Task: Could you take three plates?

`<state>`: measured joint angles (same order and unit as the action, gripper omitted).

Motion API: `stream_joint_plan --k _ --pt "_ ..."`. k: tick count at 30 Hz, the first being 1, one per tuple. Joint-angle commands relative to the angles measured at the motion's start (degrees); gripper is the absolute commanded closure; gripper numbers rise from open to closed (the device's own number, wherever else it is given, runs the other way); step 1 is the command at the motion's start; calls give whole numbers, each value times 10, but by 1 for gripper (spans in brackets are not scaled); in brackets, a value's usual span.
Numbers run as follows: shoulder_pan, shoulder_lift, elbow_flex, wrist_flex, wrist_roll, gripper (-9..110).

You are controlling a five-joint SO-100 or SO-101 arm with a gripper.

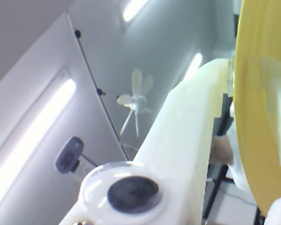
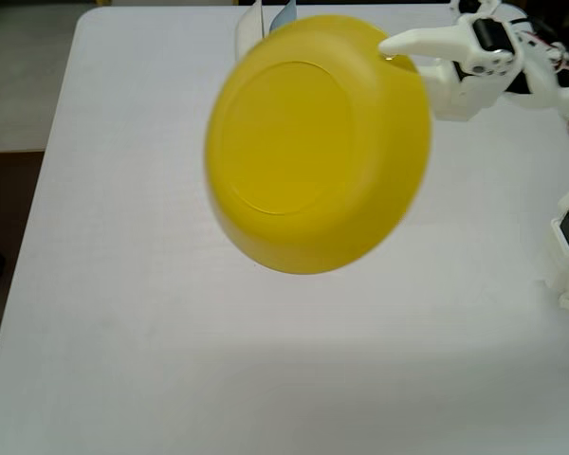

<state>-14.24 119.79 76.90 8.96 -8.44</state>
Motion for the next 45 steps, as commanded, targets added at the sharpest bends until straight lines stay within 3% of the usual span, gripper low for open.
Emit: stream_joint_plan --k 1,10,45 --pt "1 -8 -5 -64 2 102" --pt "7 -29 40 -150 2 102" --pt "18 -26 57 -151 -12 102"
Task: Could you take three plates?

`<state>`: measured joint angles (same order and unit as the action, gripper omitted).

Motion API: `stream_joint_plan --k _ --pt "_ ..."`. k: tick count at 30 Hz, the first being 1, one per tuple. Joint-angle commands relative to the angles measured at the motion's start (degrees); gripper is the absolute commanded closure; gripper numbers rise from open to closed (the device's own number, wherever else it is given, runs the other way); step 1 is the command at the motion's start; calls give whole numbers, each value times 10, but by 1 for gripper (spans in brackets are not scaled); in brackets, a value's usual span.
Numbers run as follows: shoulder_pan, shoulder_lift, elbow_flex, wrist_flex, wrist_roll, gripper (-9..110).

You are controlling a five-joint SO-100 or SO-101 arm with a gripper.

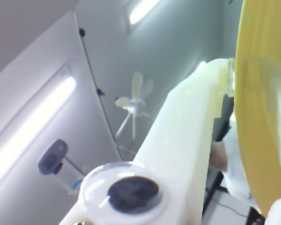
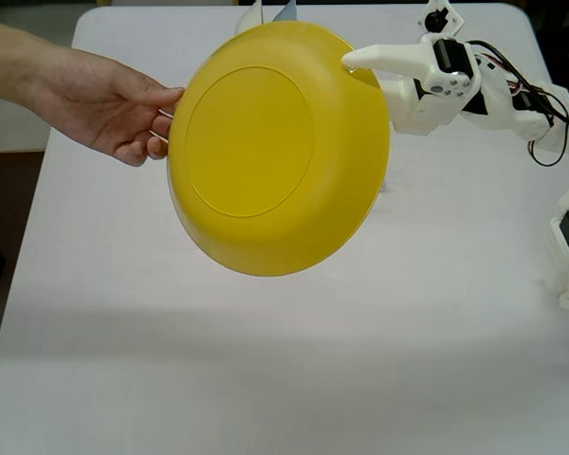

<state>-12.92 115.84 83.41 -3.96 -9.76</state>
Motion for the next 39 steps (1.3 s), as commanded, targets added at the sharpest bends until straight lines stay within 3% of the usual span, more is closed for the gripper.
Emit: stream_joint_plan --k 1,4,8,10,17,26,32,35,37,39 --pt "6 15 -5 -22 0 102" --pt "6 17 -3 -22 -16 100" --pt "13 24 11 -22 -57 72" --pt "17 25 14 -18 -72 66" --pt "33 47 14 38 -73 63" --pt "157 113 13 274 -25 60" --pt "278 111 46 344 16 70" --pt "337 81 51 344 25 81" --pt "361 54 41 334 22 102" --pt "377 30 25 335 9 102"
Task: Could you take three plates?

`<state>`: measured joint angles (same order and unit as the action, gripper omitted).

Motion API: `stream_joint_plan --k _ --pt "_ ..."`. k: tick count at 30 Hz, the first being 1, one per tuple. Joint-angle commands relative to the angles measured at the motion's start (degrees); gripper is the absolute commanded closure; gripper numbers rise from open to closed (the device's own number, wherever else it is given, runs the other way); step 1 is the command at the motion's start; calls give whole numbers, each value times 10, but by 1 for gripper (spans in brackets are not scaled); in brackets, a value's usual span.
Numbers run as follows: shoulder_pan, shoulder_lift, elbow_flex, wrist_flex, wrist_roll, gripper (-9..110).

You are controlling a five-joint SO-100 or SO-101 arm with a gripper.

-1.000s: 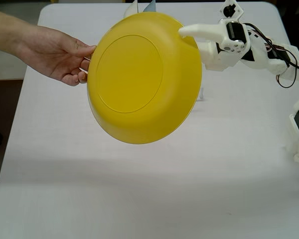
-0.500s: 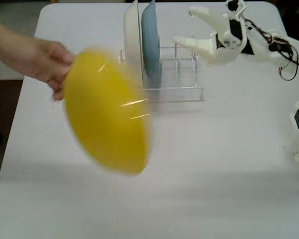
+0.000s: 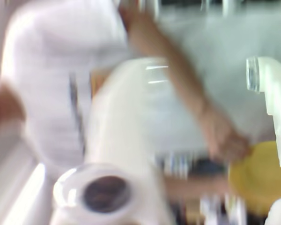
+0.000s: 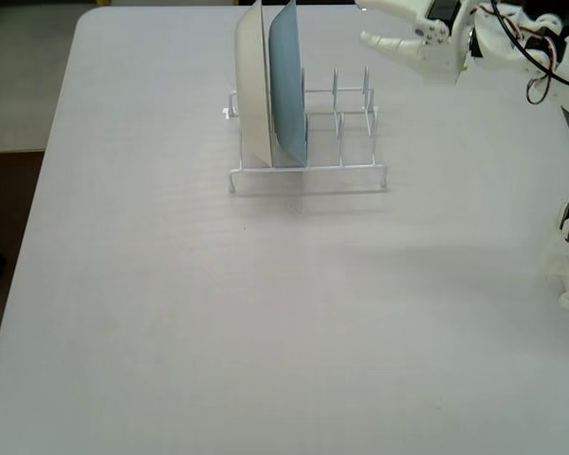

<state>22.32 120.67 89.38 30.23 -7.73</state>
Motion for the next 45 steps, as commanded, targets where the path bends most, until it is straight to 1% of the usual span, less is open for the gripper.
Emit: stream_joint_plan --k 1,5,9,14,17,18,21,24,27,34,45 --pt "32 -34 -48 -3 -22 102" --pt "58 -85 -78 3 -39 102" --pt "59 -134 -118 3 -78 102" --pt "34 -183 -182 9 -197 102" --pt "21 -207 -207 17 -244 102" --pt "19 -213 -210 17 -253 100" --pt "16 -227 -214 17 -274 85" --pt "20 -248 -223 15 -285 74" --pt "25 -276 -245 15 -294 69" --pt "33 -337 -300 15 -297 71" --pt "31 -418 -388 15 -266 82"
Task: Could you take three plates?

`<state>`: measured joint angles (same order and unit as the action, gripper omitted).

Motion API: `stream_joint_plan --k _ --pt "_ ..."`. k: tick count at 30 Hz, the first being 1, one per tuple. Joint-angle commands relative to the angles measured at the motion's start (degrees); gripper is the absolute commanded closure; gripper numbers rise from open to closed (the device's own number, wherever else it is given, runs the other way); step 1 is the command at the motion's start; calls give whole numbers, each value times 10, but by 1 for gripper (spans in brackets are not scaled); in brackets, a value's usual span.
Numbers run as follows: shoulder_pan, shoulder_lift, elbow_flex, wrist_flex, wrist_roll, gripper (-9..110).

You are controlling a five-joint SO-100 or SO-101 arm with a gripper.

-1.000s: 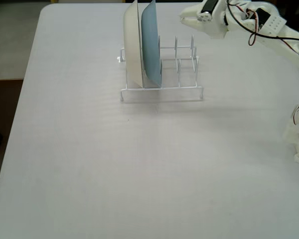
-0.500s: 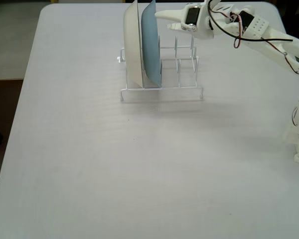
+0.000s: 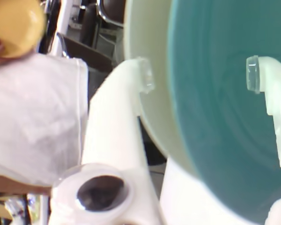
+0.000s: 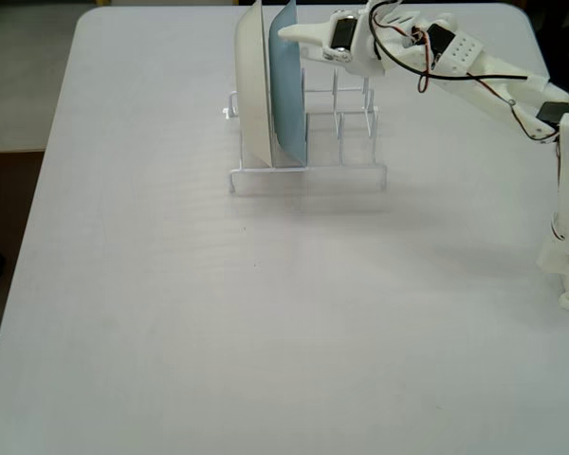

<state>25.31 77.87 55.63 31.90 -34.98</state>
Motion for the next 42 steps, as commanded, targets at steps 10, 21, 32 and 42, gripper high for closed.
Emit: stream_joint_plan --k 10,21,32,42 --pt "-11 -7 -142 62 33 102" --pt "-4 76 -299 254 47 102" --pt "-4 237 -284 337 73 102" --pt "-88 332 -265 338 101 102"
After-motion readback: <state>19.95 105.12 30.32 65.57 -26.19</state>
